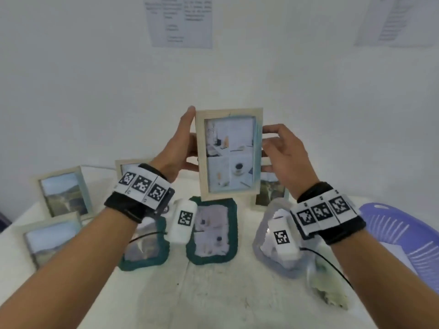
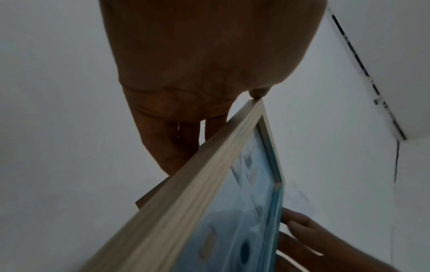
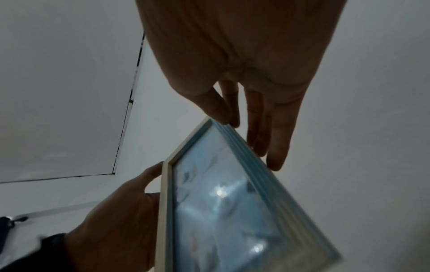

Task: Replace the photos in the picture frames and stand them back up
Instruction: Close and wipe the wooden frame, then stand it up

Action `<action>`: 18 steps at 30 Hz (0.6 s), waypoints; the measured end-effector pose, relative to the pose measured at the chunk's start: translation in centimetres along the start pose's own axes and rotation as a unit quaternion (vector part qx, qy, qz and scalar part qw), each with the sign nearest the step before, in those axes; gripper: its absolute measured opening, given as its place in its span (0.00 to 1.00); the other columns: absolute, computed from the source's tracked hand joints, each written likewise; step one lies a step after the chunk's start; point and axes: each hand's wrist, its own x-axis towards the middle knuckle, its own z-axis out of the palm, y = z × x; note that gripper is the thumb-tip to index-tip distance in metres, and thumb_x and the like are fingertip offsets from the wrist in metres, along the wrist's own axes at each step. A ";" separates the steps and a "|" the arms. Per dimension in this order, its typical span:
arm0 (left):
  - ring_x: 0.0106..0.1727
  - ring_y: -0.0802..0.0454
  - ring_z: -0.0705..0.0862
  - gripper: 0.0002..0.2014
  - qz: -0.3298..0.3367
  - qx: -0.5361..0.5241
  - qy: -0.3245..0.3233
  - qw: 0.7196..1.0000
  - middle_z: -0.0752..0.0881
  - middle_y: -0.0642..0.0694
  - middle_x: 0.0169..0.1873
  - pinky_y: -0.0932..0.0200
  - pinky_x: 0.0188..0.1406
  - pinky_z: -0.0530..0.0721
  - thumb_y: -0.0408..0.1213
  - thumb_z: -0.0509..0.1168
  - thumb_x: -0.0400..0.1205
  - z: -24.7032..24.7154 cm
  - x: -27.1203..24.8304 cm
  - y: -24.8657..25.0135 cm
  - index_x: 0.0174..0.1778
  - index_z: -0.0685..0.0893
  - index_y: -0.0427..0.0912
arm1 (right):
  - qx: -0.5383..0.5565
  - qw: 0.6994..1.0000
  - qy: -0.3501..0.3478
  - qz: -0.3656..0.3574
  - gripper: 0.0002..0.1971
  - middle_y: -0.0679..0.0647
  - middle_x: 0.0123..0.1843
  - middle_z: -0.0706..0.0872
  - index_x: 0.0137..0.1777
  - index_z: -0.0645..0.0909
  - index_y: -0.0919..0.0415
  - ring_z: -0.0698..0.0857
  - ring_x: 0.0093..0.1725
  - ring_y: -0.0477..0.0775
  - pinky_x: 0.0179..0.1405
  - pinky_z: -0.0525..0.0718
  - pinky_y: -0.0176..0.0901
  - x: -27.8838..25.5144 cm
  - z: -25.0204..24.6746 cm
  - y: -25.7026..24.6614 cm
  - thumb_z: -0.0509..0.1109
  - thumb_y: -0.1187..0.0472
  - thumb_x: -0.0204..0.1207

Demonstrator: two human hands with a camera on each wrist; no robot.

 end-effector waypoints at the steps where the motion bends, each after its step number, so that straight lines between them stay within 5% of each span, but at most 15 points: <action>1: 0.57 0.46 0.88 0.46 0.001 0.017 -0.005 1.000 0.92 0.42 0.50 0.45 0.57 0.84 0.71 0.34 0.81 -1.2 1.6 0.7 0.58 0.89 0.41 | -0.018 1.000 0.012 -0.001 0.09 0.58 0.51 0.88 0.59 0.80 0.60 0.89 0.49 0.55 0.43 0.91 0.51 1.8 0.5 0.0 0.59 0.64 0.84; 4: 0.54 0.44 0.88 0.42 -0.018 0.033 -0.007 0.999 0.91 0.40 0.50 0.46 0.53 0.85 0.67 0.38 0.83 -4.1 6.2 1.1 0.60 0.87 0.39 | -0.045 0.999 0.016 0.025 0.11 0.54 0.47 0.88 0.55 0.84 0.63 0.88 0.45 0.53 0.49 0.90 0.53 6.4 2.1 0.3 0.61 0.61 0.83; 12: 0.39 0.41 0.84 0.26 -0.127 0.002 -0.079 0.989 0.87 0.41 0.34 0.46 0.44 0.85 0.54 0.41 0.84 -6.6 14.9 -3.6 0.52 0.80 0.41 | -0.088 0.984 -0.058 0.143 0.22 0.62 0.48 0.85 0.75 0.71 0.56 0.87 0.45 0.58 0.54 0.88 0.53 12.7 5.8 5.5 0.60 0.49 0.85; 18: 0.43 0.41 0.83 0.23 -0.185 0.007 -0.136 0.973 0.85 0.41 0.38 0.44 0.49 0.85 0.51 0.43 0.81 -7.0 18.9 -8.5 0.56 0.77 0.42 | -0.129 0.954 -0.129 0.239 0.23 0.66 0.51 0.87 0.73 0.70 0.55 0.90 0.50 0.62 0.57 0.88 0.55 14.9 6.8 8.3 0.56 0.42 0.85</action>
